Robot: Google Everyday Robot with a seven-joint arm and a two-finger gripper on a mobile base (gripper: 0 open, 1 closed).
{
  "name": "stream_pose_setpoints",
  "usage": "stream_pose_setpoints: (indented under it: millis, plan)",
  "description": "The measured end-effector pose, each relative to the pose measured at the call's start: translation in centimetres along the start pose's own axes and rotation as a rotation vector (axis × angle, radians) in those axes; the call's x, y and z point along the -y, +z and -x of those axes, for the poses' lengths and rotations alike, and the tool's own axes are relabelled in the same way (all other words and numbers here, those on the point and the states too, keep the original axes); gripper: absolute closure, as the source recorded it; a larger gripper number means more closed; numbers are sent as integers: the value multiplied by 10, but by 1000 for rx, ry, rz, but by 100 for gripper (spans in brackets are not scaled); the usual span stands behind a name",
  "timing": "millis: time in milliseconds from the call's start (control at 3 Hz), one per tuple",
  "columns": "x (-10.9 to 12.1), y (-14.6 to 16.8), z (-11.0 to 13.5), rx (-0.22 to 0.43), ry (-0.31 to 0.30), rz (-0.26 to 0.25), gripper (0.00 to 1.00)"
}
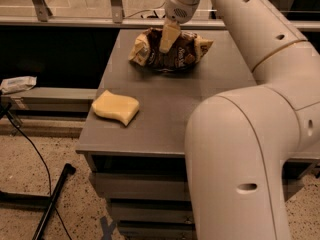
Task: Move brown chip bag near redbull can
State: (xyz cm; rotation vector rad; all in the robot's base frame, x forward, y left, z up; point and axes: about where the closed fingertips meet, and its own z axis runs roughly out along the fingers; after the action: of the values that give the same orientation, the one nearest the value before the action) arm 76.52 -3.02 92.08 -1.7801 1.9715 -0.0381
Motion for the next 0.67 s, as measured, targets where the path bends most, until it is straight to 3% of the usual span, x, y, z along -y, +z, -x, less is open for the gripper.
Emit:
stream_pose_setpoints:
  millis: [667]
  plan:
    - [-7, -62, -30, 87, -22, -24, 83]
